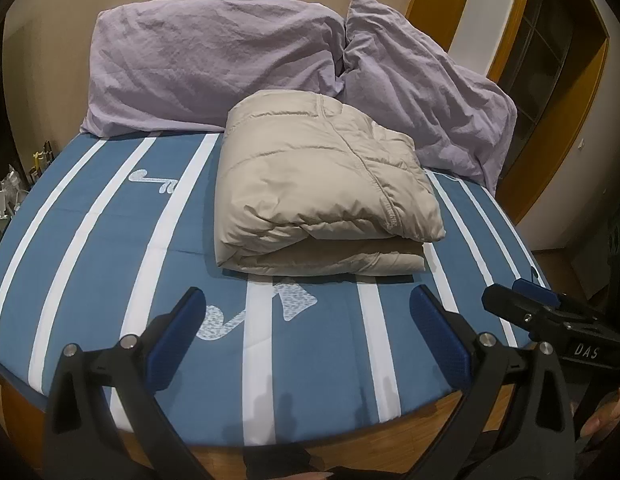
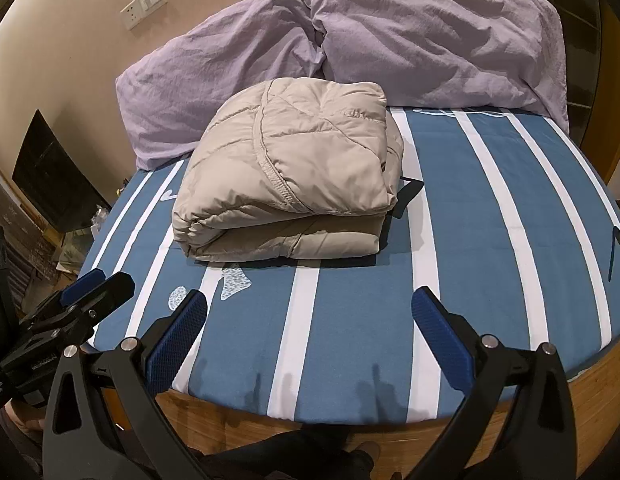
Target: Fold large clothes
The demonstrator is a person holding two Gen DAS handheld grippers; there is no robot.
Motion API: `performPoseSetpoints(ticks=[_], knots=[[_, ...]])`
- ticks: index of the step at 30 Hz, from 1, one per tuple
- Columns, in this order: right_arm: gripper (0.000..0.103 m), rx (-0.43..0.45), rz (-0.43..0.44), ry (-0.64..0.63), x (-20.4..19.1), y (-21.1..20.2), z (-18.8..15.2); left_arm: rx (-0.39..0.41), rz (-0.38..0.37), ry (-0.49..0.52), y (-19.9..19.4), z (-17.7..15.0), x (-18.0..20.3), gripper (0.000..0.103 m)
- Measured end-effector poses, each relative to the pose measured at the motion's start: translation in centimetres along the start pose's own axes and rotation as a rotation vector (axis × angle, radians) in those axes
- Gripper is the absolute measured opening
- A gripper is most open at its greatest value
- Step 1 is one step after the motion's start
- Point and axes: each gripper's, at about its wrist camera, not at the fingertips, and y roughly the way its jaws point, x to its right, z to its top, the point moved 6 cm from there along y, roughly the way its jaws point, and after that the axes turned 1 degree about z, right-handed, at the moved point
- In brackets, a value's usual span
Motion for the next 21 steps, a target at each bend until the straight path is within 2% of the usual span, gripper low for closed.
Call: performPoseSetpoints(ticks=[21], knots=[[0.102,-0.012,0.0,0.003,0.15,0.39,-0.15,0.0,0.002,0.0,0.03,0.12,0.1,0.101]])
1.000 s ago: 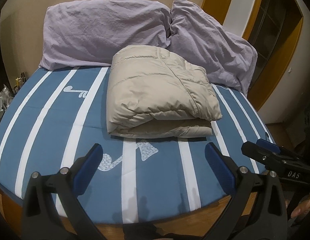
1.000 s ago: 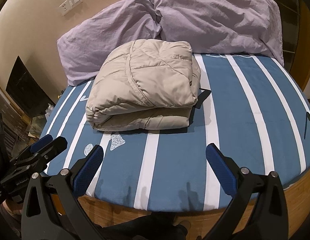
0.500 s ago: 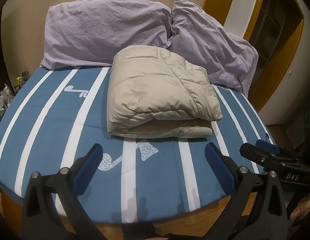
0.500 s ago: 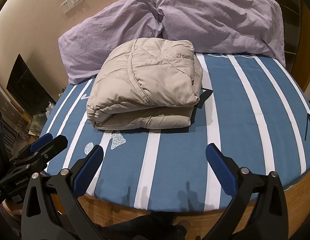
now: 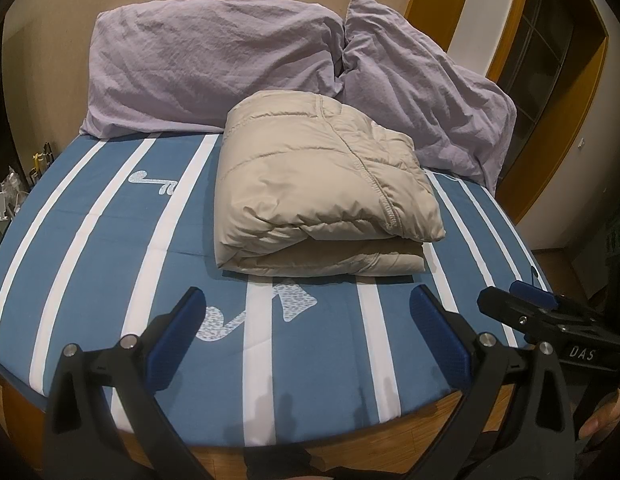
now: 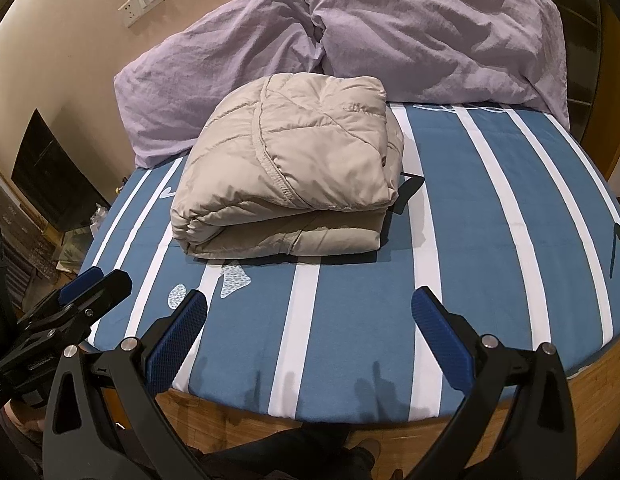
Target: Fold large clothes
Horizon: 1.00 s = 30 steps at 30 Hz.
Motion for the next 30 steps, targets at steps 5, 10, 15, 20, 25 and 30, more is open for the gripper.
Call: performPoseSetpoints(ticks=[5,10,15,20,25,30], knots=[[0.102,-0.005,0.002,0.0,-0.01,0.1,-0.07,0.0,-0.001,0.0,-0.02,0.0,-0.03,0.101],[0.102,-0.01,0.001,0.002,-0.09,0.29,-0.13,-0.002,-0.001,-0.001,0.06,0.1,-0.13,0.101],[0.102,-0.011,0.001,0.002,-0.09,0.34,-0.13,-0.002,-0.001,-0.001,0.06,0.11,-0.14,0.101],[0.102,-0.011,0.002,0.002,-0.03,0.36,-0.13,-0.002,0.0,-0.002,0.09,0.15,-0.12,0.101],[0.102,-0.012,0.001,0.003,-0.08,0.42,-0.13,-0.002,-0.001,-0.002,0.11,0.2,-0.15,0.101],[0.102,-0.012,0.0,0.004,-0.09,0.44,-0.15,-0.001,-0.001,-0.004,0.1,0.25,-0.13,0.101]])
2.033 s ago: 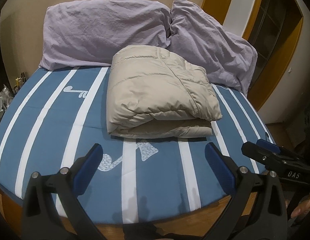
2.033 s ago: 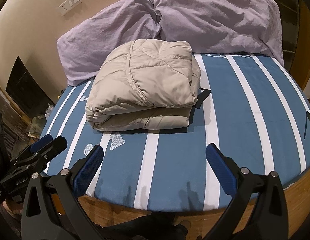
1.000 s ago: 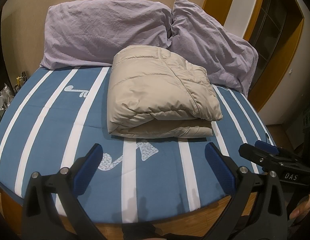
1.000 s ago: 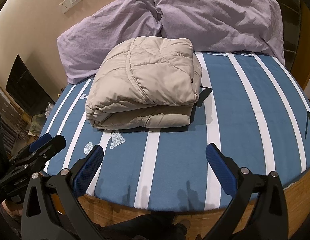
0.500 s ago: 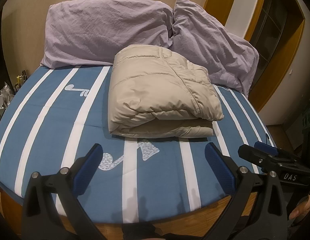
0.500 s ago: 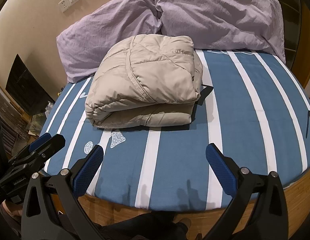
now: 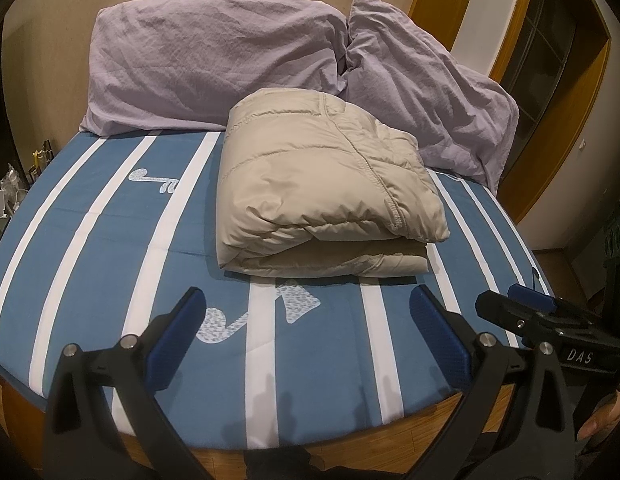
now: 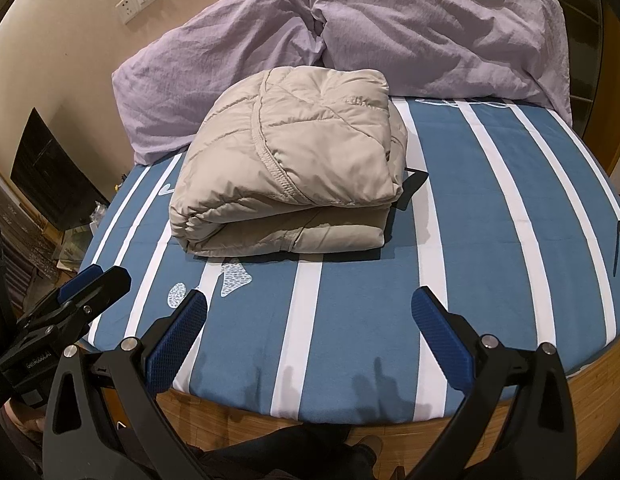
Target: Fold large clothes
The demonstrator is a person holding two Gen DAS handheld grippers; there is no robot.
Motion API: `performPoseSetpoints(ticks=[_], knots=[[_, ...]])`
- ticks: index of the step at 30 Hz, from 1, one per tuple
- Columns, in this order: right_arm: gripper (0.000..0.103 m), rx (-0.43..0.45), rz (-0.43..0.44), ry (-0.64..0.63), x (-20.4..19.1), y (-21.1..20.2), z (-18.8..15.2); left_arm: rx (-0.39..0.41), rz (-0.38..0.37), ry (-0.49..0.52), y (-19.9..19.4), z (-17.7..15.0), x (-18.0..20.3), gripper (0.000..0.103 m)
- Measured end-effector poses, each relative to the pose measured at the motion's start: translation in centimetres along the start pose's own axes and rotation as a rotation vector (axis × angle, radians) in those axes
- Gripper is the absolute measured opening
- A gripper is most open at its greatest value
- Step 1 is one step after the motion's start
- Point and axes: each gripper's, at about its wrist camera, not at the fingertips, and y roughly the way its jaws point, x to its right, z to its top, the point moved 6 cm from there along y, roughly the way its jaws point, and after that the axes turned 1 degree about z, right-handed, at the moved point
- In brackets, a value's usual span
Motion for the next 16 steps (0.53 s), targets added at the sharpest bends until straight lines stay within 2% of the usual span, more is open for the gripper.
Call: performPoseSetpoints(ticks=[16], knots=[[0.102,-0.001,0.001,-0.001,0.04,0.07,0.11,-0.007,-0.001,0.001,0.21,0.0,-0.34,0.101]])
